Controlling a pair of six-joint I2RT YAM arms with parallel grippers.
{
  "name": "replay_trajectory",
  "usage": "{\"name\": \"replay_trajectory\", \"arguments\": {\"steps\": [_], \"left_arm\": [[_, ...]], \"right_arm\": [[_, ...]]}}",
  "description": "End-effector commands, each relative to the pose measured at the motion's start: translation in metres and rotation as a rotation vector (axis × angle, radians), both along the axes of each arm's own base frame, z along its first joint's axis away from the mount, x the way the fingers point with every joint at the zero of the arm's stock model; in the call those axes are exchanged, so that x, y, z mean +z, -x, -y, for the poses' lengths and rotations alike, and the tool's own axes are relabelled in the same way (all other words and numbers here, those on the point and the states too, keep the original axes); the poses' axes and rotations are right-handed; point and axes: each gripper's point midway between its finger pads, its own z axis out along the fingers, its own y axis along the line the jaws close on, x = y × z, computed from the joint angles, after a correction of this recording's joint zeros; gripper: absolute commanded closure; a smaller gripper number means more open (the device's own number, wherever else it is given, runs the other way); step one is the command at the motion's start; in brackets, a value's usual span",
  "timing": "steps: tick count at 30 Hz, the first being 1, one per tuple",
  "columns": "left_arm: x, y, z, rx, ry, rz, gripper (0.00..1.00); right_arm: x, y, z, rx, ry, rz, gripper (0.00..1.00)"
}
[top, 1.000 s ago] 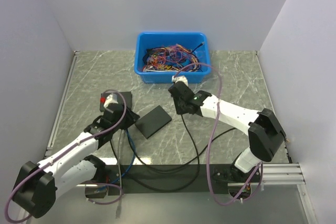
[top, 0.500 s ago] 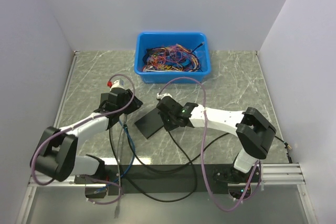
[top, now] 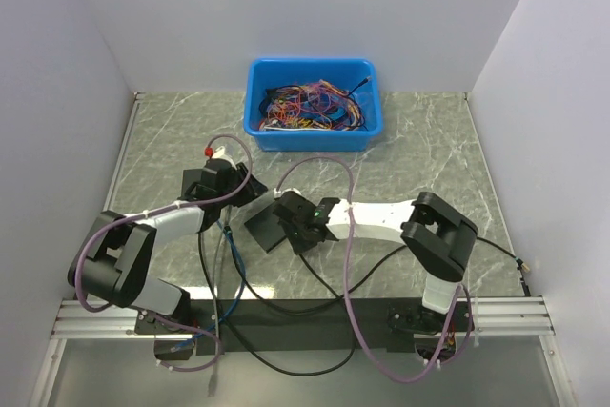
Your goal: Insert the plug into the switch port
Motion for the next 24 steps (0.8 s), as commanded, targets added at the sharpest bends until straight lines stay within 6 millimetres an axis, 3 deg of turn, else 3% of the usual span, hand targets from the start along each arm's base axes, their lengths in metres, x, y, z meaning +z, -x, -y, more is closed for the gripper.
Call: {"name": "replay_trajectory", "arguments": {"steps": [1,24], "left_arm": [[0.01,-0.006,0.006,-0.033,0.019,0.055,0.59],[-0.027,0.011,0.008,-0.068,0.029,-0.015,0.62]], "right_arm": [[0.0,0.0,-0.009,-0.006,-0.004,-0.009,1.0],[0.009,-0.016,-0.016,-0.011,0.021,0.05,1.0]]}}
